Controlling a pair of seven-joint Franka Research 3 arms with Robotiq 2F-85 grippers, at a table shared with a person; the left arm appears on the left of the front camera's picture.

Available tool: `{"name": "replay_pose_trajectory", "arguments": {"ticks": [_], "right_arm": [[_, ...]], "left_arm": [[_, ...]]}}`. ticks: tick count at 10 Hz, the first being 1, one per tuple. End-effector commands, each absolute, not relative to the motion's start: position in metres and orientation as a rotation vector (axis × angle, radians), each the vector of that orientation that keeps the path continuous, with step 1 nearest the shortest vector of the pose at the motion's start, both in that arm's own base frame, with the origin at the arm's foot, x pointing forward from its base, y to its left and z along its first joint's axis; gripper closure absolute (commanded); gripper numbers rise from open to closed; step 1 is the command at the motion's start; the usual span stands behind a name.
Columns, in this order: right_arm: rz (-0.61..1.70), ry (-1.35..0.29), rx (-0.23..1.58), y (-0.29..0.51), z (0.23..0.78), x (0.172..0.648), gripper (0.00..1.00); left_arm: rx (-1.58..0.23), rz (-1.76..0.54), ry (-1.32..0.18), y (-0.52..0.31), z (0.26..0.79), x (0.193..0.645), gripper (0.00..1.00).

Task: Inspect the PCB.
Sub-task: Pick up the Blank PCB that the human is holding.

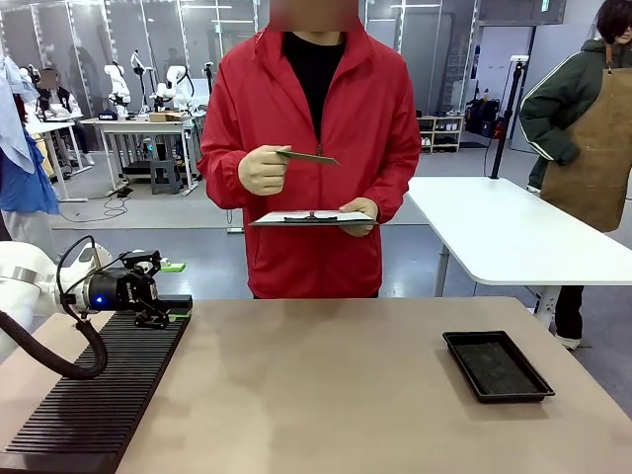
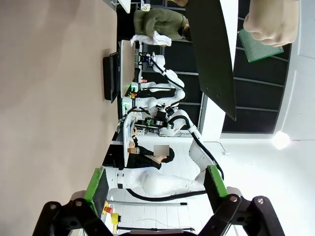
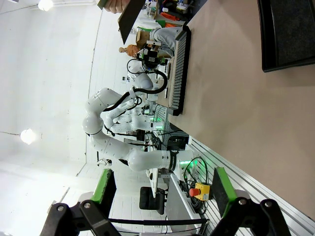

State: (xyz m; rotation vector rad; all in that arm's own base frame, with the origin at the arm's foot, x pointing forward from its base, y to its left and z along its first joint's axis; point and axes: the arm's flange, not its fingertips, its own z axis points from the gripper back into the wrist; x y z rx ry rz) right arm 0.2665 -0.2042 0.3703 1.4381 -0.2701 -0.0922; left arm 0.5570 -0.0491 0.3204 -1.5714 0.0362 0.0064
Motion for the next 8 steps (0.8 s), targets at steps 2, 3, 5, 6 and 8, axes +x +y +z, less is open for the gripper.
{"name": "replay_pose_trajectory", "arguments": {"ticks": [2,3,5,6,8], "right_arm": [[-0.087,-0.271,1.442,-0.204,0.370,0.264,0.00],[-0.087,-0.271,1.442,-0.204,0.370,0.264,0.00],[-0.087,-0.271,1.442,-0.204,0.370,0.264,0.00],[-0.087,-0.271,1.442,-0.204,0.370,0.264,0.00],[-0.087,-0.271,1.442,-0.204,0.370,0.264,0.00]], "left_arm": [[-1.571,0.006,0.036,-0.049,0.320,0.557,0.00],[-1.576,-0.029,0.060,-0.036,0.331,0.543,0.00],[-1.568,-0.059,0.049,0.006,0.343,0.513,0.00],[-1.568,-0.087,0.050,0.031,0.351,0.494,0.00],[-1.552,-0.137,0.060,0.075,0.355,0.459,0.00]]}}
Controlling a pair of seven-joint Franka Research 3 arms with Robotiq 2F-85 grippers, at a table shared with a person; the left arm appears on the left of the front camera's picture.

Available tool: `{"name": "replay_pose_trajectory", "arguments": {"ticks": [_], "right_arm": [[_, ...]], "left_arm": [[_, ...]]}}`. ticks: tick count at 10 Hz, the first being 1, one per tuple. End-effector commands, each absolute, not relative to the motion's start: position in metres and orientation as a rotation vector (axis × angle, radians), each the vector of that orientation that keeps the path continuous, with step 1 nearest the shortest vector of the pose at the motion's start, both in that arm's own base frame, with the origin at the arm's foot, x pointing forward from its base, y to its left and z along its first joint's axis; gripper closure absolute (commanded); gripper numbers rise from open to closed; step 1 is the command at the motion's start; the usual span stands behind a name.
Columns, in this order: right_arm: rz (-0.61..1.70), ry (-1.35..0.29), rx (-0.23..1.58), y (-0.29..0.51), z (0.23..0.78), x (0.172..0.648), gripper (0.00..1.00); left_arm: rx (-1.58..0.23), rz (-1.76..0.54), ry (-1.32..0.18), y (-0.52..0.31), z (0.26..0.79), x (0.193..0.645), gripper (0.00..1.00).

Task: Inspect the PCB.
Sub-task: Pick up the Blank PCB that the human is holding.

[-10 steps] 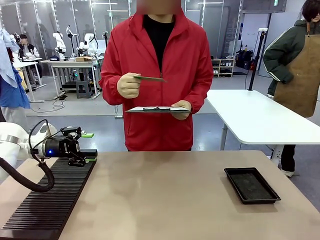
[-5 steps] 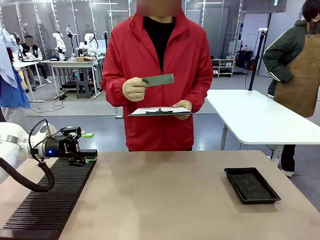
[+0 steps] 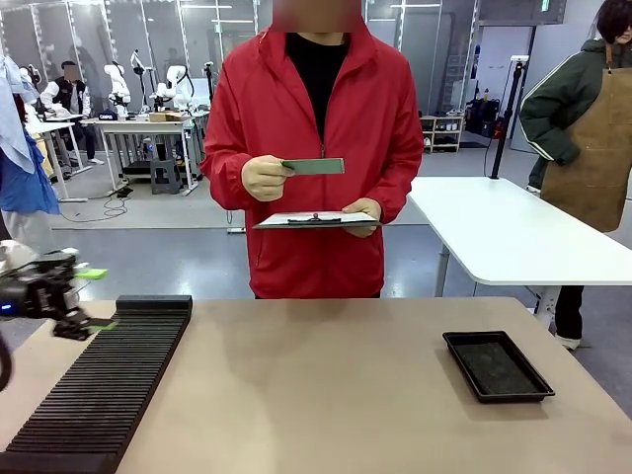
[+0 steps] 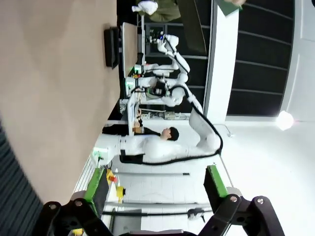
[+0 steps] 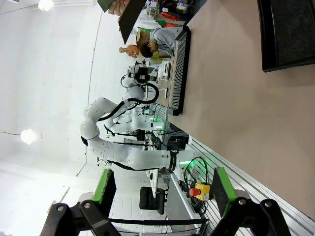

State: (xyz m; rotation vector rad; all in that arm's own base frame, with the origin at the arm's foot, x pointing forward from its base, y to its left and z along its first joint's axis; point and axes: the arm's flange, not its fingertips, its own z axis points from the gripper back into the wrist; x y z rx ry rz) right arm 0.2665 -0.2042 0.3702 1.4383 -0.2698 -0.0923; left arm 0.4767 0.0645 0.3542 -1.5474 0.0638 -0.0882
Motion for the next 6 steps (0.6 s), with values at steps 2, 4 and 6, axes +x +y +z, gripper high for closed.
{"name": "replay_pose_trajectory", "arguments": {"ticks": [2,4,6], "right_arm": [[-0.087,-0.271,1.442,-0.204,0.370,0.264,0.00],[-0.087,-0.271,1.442,-0.204,0.370,0.264,0.00],[-0.087,-0.271,1.442,-0.204,0.370,0.264,0.00]], "left_arm": [[-1.558,-0.138,-0.002,0.122,0.357,0.418,0.00],[-1.568,-0.132,-0.085,0.156,0.356,0.378,0.00],[-1.576,-0.081,-0.126,0.184,0.356,0.350,0.00]]}}
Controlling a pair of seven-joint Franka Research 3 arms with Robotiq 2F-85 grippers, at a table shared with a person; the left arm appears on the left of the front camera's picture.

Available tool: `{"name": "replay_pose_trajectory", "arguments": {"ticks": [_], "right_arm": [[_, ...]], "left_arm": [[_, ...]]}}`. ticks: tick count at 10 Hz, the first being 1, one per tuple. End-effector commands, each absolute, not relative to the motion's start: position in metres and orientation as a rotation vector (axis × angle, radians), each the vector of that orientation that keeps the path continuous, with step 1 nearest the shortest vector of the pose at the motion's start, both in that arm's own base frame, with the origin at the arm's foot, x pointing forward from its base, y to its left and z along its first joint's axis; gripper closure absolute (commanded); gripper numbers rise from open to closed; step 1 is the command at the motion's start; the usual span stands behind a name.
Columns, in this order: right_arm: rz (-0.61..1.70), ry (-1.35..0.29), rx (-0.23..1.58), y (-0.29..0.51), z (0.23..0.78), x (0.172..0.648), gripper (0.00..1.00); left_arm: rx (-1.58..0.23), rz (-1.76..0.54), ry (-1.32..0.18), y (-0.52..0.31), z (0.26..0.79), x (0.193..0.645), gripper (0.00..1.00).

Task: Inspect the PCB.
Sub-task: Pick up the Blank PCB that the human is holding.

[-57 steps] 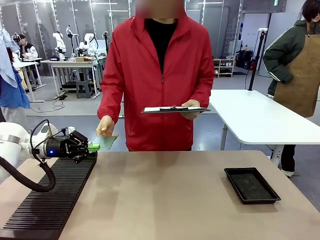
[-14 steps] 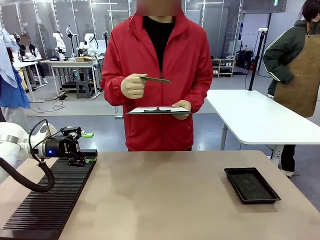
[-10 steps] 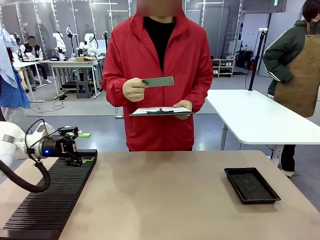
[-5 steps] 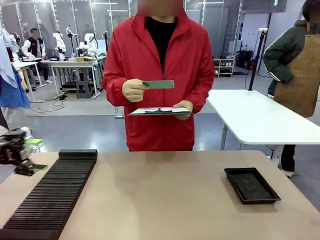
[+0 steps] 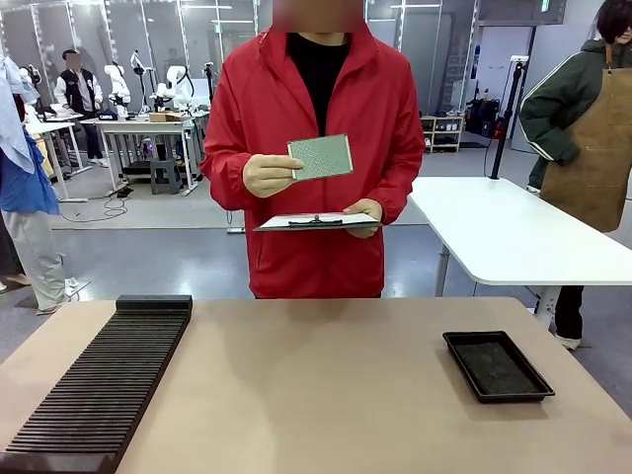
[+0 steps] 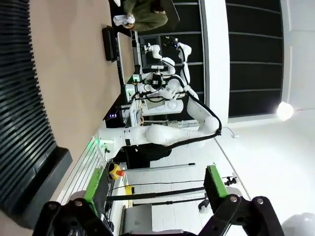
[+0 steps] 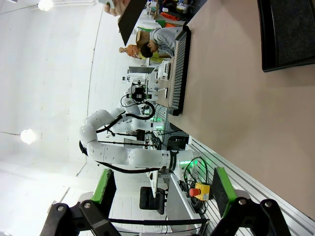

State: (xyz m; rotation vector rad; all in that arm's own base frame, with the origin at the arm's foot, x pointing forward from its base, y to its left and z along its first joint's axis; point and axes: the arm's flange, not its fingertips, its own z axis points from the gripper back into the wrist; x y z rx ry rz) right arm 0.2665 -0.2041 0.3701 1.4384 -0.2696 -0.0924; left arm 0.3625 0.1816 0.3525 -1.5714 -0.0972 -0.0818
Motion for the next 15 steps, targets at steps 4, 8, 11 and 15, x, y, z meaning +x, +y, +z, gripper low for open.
{"name": "replay_pose_trajectory", "arguments": {"ticks": [4,8,11,15], "right_arm": [[-0.087,-0.271,1.442,-0.204,0.370,0.264,0.00],[-0.087,-0.271,1.442,-0.204,0.370,0.264,0.00],[-0.087,-0.271,1.442,-0.204,0.370,0.264,0.00],[-0.087,-0.271,1.442,-0.204,0.370,0.264,0.00]], "left_arm": [[-1.545,-0.054,-0.122,0.210,0.358,0.321,0.00],[-1.552,-0.028,-0.120,0.217,0.356,0.325,0.00],[-1.552,-0.028,-0.120,0.217,0.356,0.325,0.00],[-1.552,-0.028,-0.120,0.217,0.356,0.325,0.00]]}}
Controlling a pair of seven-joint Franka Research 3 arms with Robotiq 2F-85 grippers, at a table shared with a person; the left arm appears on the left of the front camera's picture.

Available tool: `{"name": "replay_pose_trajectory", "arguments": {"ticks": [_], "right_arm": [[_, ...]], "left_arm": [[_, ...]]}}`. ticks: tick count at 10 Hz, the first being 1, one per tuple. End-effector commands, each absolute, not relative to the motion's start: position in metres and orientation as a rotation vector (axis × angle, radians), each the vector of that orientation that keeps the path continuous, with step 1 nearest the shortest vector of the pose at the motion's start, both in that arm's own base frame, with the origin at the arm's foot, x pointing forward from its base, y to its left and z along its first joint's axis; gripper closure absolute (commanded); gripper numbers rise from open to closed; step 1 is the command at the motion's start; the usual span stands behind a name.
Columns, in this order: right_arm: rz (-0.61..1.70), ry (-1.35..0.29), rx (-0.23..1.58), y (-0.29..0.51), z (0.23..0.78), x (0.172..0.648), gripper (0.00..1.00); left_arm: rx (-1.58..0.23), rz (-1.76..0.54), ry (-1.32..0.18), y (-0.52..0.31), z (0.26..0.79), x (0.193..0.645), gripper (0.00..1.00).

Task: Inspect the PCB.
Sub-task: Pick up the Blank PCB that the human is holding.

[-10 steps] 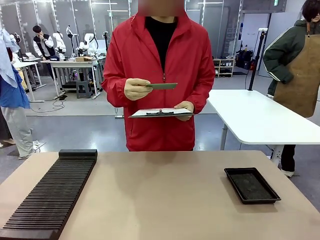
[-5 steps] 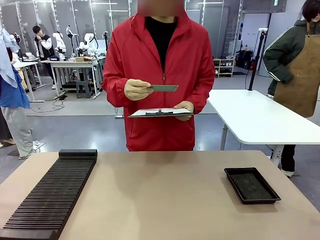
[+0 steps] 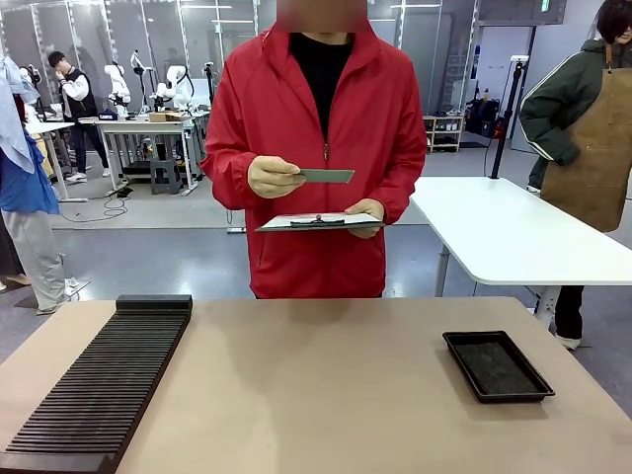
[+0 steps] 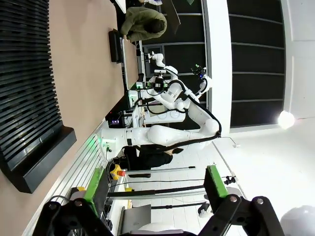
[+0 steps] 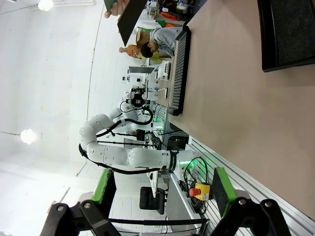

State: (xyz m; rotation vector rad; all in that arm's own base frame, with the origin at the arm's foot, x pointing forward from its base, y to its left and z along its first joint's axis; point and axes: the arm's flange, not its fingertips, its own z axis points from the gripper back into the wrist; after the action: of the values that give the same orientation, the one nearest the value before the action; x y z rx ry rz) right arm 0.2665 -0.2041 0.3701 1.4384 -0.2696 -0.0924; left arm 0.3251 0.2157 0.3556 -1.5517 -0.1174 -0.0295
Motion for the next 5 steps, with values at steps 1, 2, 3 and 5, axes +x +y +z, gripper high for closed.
{"name": "replay_pose_trajectory", "arguments": {"ticks": [1,2,3,5], "right_arm": [[-0.087,-0.271,1.442,-0.2039,0.3705,0.2635,0.00],[-0.087,-0.271,1.442,-0.2039,0.3705,0.2635,0.00],[-0.087,-0.271,1.442,-0.2039,0.3705,0.2635,0.00],[-0.087,-0.271,1.442,-0.2039,0.3705,0.2635,0.00]], "left_arm": [[-1.552,-0.028,-0.120,0.2169,0.3558,0.3245,0.00],[-1.552,-0.028,-0.120,0.2169,0.3558,0.3245,0.00],[-1.552,-0.028,-0.120,0.2169,0.3558,0.3245,0.00],[-1.552,-0.028,-0.120,0.2169,0.3558,0.3245,0.00]]}}
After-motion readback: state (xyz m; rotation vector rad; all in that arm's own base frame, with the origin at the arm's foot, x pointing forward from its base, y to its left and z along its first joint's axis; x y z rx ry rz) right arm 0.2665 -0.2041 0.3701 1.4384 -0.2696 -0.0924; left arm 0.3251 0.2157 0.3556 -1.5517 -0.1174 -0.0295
